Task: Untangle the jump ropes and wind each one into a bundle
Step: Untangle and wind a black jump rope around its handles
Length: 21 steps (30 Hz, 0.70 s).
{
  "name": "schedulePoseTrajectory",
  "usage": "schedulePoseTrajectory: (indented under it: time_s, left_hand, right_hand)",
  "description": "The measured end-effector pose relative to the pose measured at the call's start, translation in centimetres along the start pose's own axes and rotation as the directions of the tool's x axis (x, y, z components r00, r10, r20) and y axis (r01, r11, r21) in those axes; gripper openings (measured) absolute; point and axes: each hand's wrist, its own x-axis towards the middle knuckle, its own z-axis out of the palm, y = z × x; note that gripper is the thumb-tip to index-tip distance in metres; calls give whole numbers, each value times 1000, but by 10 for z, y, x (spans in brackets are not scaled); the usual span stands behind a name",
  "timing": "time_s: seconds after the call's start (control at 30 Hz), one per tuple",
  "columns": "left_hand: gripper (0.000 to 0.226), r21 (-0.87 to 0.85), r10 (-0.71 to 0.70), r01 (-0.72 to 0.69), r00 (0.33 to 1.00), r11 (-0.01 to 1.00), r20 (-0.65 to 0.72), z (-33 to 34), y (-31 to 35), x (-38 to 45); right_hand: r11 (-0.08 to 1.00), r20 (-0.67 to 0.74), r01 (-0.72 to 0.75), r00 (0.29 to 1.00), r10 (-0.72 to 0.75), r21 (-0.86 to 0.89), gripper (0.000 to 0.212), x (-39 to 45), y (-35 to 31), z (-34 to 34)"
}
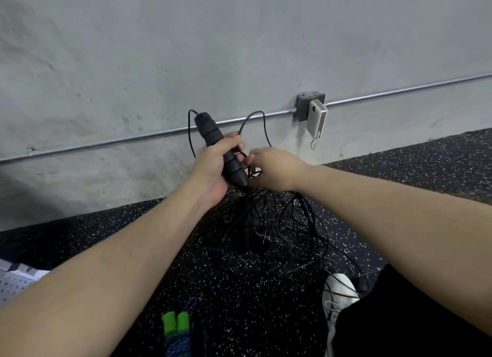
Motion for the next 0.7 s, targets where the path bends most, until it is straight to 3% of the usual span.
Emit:
schedulePoseTrajectory:
  time_s: [0.1, 0.2, 0.27, 0.33, 0.4, 0.47, 0.57, 0.7]
  left_hand:
    - [10, -21, 4, -4, 1000, 1000, 3, -1, 2, 0]
    - [8, -39, 27, -30, 997, 999, -71, -11, 4, 2]
    - [11, -4, 27, -28, 992, 1000, -121, -18, -4, 3]
    - [14, 180, 53, -22, 984, 983, -170, -27, -19, 2]
    - [15, 497, 106, -21, 984, 868, -143, -33, -37, -2]
    - [16, 735, 122, -39, 991, 677, -59, -35, -51, -5]
    - [17, 852, 125, -136, 989, 505, 84, -35, -65, -7]
    - [20, 916, 200, -196, 971, 350, 131, -32, -71, -10]
  right_hand:
    - [978, -12, 45, 999, -49, -205, 43, 5, -3, -6]
    - [937, 36, 15, 999, -3, -349, 52, 6, 0, -10]
    - [951, 72, -31, 996, 56, -306, 51, 4, -1, -8]
    - [990, 126, -106, 985, 117, -91, 46, 1, -3, -6]
    - [984, 119, -154, 982, 143, 91, 43, -3, 1, -7]
    - [958, 76, -196, 980, 183, 211, 40, -8, 5, -11]
    - [907, 56, -239, 971, 234, 347, 41, -11, 6, -14]
    - [871, 98, -247, 969, 227, 425, 49, -15, 9, -16]
